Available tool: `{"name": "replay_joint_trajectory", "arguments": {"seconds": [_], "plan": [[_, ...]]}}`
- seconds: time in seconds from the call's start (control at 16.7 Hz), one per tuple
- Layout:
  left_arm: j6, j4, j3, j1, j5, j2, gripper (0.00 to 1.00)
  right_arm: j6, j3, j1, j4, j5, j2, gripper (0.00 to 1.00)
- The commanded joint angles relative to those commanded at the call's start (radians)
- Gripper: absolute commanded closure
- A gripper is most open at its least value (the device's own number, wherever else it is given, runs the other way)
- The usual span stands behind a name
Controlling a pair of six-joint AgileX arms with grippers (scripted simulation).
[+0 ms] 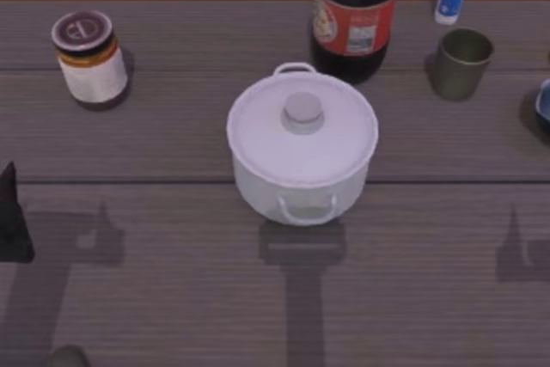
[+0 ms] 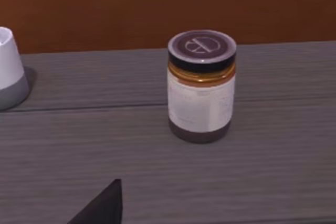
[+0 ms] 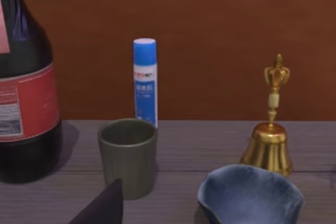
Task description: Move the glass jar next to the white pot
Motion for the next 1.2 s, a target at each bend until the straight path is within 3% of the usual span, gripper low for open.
{"name": "replay_joint_trajectory", "arguments": {"seconds": [0.66,1.2], "plan": [[0.119,-0.454,0.946,-0.022,0.068,0.966,0.0,0.0,0.0,0.0,0.0,0.0,0.0,0.0],[0.204,-0.796,1.767,-0.018,0.07,1.789,0.0,0.0,0.0,0.0,0.0,0.0,0.0,0.0]]}}
